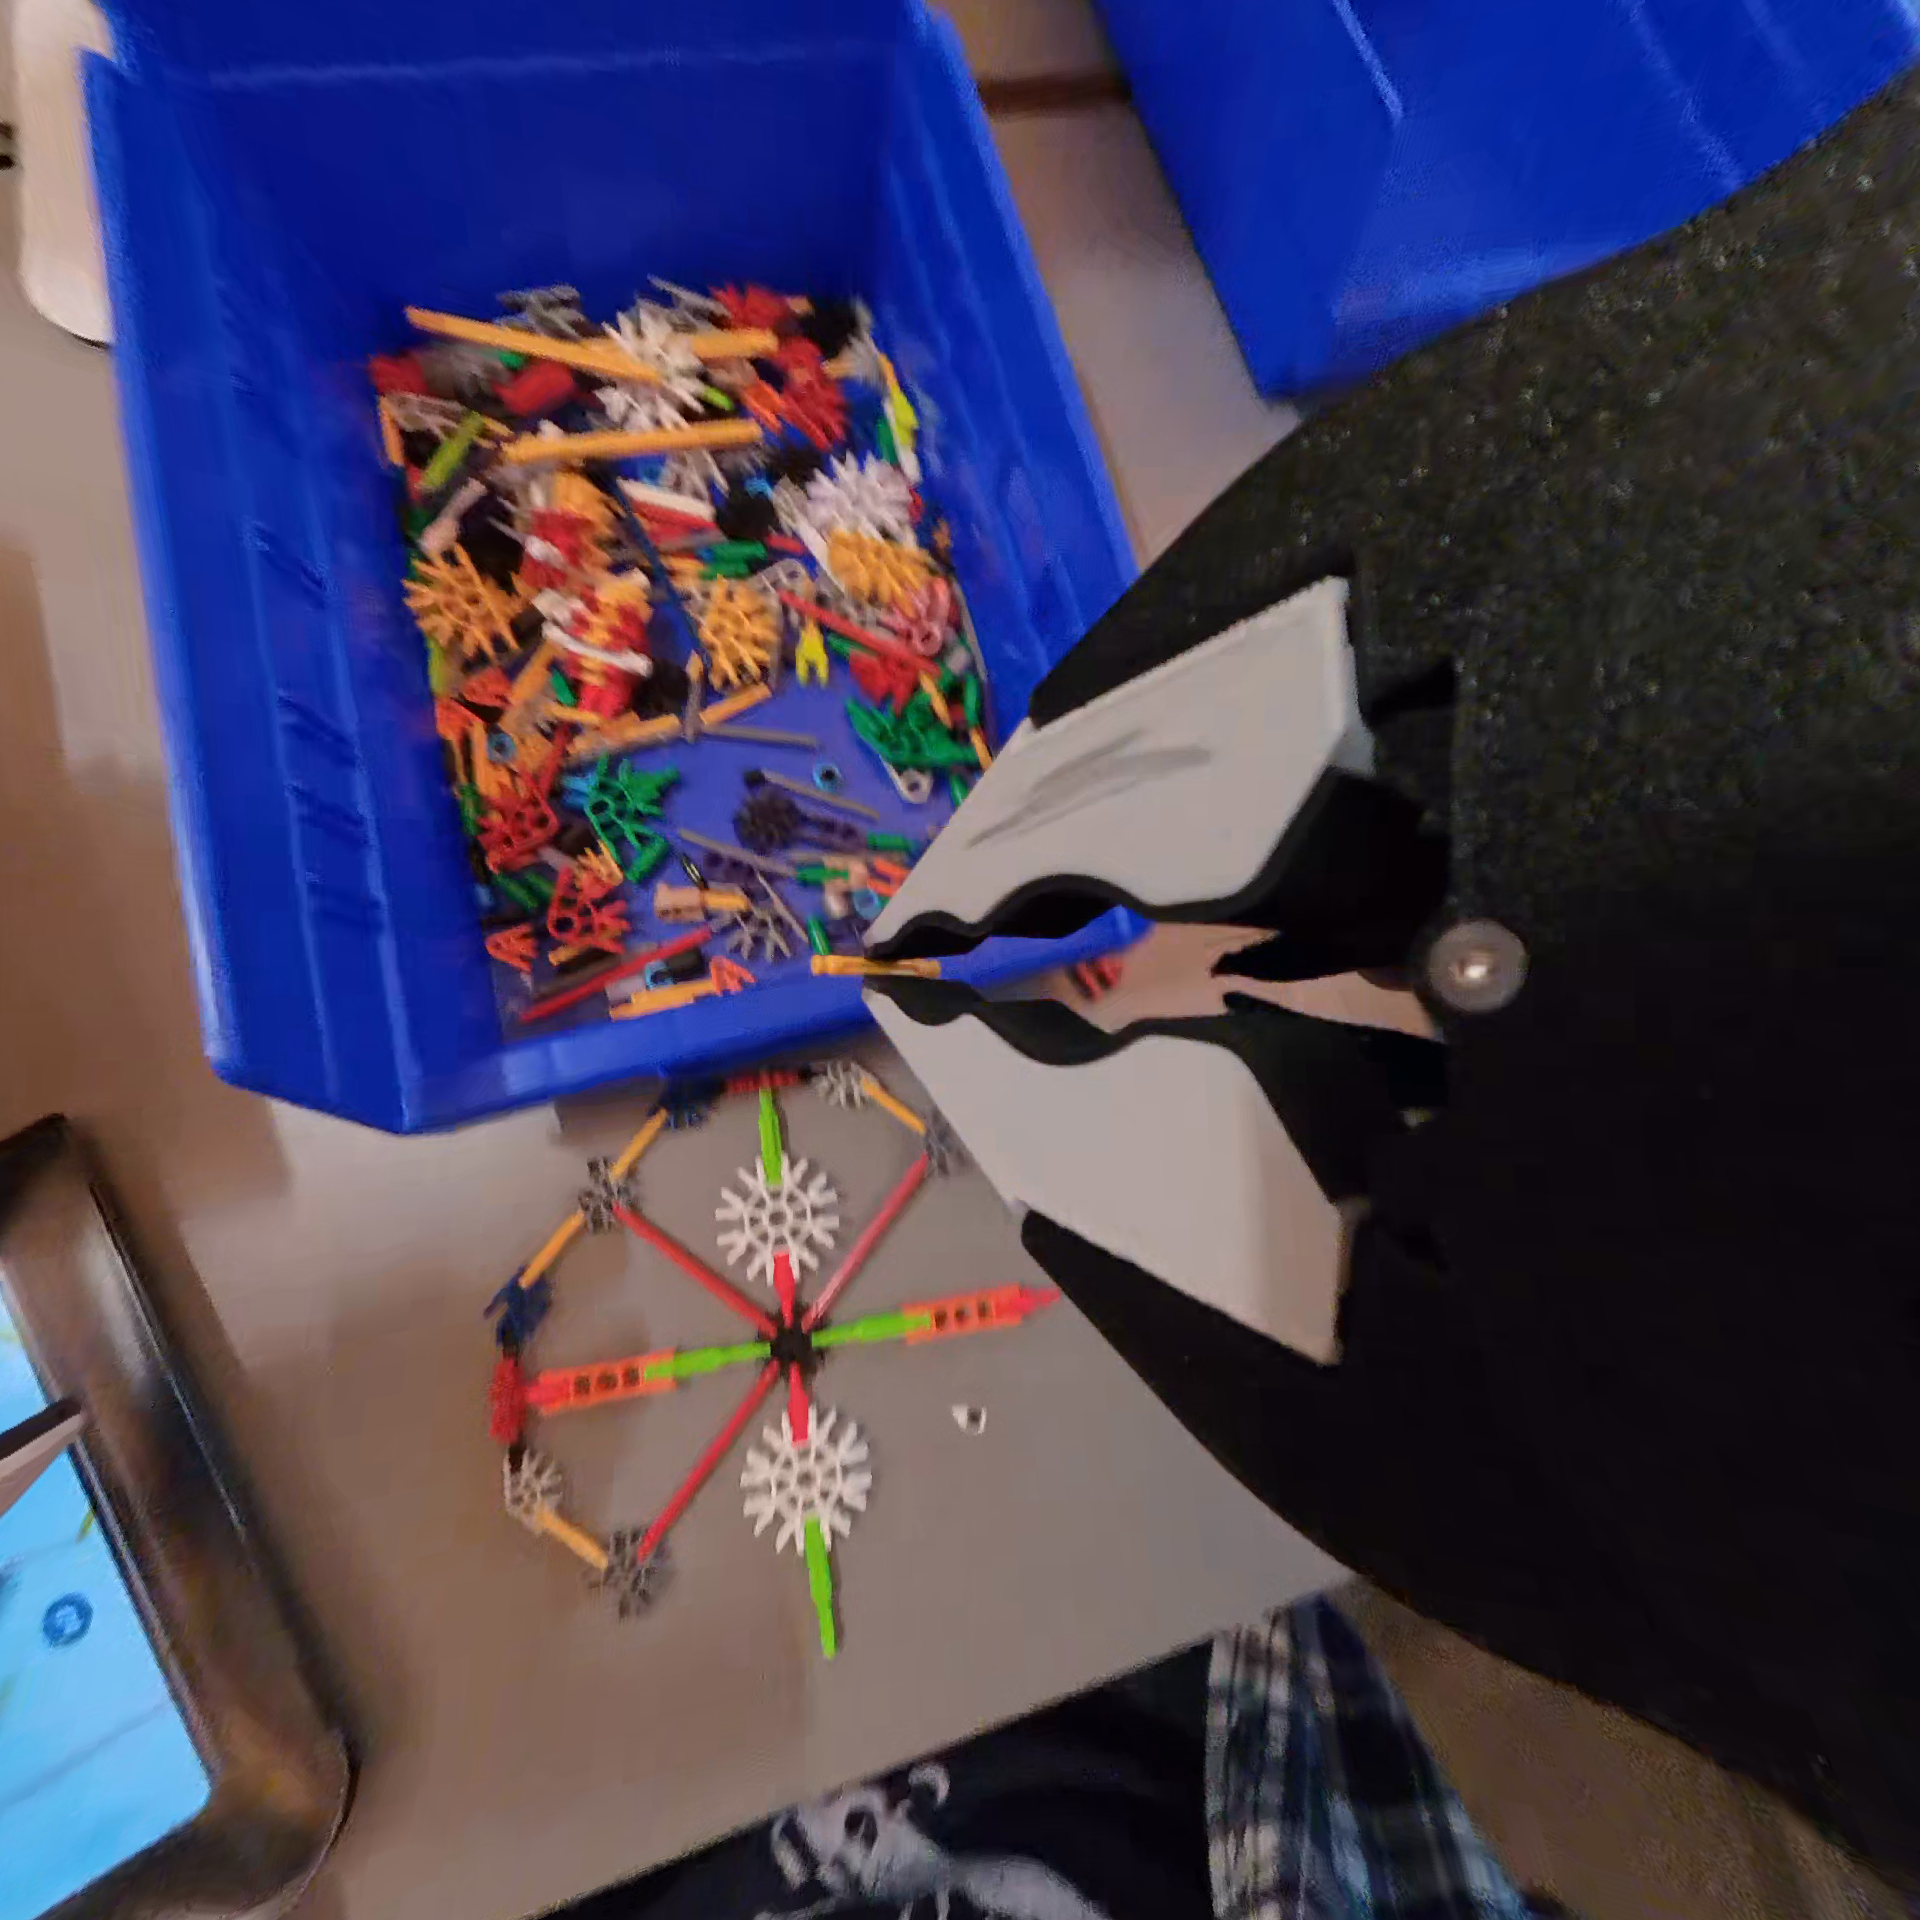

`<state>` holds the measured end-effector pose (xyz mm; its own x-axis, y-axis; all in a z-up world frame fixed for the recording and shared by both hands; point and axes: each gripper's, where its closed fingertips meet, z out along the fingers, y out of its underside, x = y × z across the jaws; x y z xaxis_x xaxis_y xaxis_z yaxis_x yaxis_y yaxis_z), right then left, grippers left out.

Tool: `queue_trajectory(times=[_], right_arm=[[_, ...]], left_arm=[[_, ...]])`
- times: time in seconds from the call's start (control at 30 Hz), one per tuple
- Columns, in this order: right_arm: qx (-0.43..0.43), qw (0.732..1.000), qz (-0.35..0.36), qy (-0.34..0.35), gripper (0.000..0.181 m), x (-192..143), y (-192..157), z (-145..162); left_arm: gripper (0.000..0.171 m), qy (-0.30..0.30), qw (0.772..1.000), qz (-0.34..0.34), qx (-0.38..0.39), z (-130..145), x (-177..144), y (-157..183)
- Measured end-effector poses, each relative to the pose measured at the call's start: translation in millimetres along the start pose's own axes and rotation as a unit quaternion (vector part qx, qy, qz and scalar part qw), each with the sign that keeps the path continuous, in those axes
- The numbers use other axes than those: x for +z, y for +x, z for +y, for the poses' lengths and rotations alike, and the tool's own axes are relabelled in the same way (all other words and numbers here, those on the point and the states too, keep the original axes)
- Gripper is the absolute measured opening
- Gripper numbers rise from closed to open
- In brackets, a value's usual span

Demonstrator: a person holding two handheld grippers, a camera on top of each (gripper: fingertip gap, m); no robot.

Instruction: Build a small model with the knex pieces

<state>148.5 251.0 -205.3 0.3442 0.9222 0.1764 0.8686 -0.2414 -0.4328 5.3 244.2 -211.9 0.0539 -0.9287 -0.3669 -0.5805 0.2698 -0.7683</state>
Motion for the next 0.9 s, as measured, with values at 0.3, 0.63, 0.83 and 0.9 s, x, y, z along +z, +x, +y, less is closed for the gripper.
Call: queue_trajectory(times=[0.3, 0.63, 0.83, 0.9], right_arm=[[0.196, 0.979, -0.037, 0.039, 0.002, 29, -62, 58], [0.297, 0.952, -0.057, 0.041, 0.002, 73, -75, 82], [0.300, 0.952, -0.056, 0.037, 0.002, 78, -73, 82], [0.301, 0.951, -0.058, 0.037, 0.002, 79, -72, 81]], left_arm=[[0.036, -0.036, 0.993, 0.102, 0.044, -11, 41, 47], [0.037, -0.079, 0.975, 0.186, 0.091, -8, 90, 100], [0.038, -0.100, 0.966, 0.215, 0.106, 0, 109, 117], [0.038, -0.102, 0.965, 0.217, 0.110, 0, 113, 119]])
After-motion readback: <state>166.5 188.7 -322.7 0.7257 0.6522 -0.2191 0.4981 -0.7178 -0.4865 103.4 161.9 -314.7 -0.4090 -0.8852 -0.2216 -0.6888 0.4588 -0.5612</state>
